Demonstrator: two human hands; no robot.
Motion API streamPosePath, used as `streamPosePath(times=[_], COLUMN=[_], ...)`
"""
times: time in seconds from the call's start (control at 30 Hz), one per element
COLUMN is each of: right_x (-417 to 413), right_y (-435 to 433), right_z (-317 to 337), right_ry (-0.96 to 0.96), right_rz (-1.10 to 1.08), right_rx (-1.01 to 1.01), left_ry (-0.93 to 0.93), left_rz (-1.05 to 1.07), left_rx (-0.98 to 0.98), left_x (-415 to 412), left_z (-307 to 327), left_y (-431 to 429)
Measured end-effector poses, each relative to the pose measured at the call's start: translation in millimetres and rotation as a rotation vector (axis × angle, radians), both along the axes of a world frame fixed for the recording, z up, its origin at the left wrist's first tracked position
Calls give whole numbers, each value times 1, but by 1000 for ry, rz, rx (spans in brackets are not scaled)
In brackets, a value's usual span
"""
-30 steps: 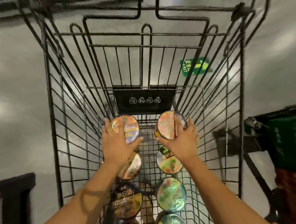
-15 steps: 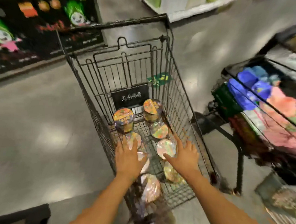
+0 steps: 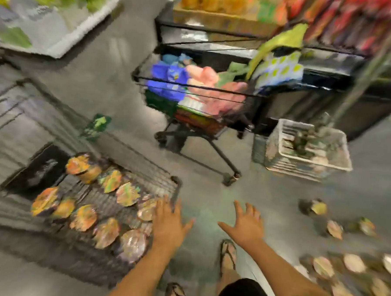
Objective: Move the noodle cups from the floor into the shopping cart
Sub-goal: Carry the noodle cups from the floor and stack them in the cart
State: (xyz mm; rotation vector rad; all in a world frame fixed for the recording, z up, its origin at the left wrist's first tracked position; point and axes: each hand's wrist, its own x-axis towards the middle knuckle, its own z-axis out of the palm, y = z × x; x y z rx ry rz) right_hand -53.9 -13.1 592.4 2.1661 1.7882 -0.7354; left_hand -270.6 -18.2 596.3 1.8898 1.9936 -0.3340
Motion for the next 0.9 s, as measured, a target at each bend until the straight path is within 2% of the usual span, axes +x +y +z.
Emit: streamPosePath(times=[0.17,0.47,0.63,0.9], right_x=[125,331,389,431], right_y=[-21,-61,-77,-64], right_z=[-9,-12,-18,-41], right_ry=[5,8,43,100], right_rz=[-328,-820,-1028,-1357], right_rx=[-30,-93,-119,-156], left_ry=[7,-4,11,78], left_rz=[-287,-687,-864,-1097], left_rx=[-109,-126,-148,-226], left_x=[126,372,456,543], left_z=[-9,-21,-25,-56], left_y=[49,102,116,178])
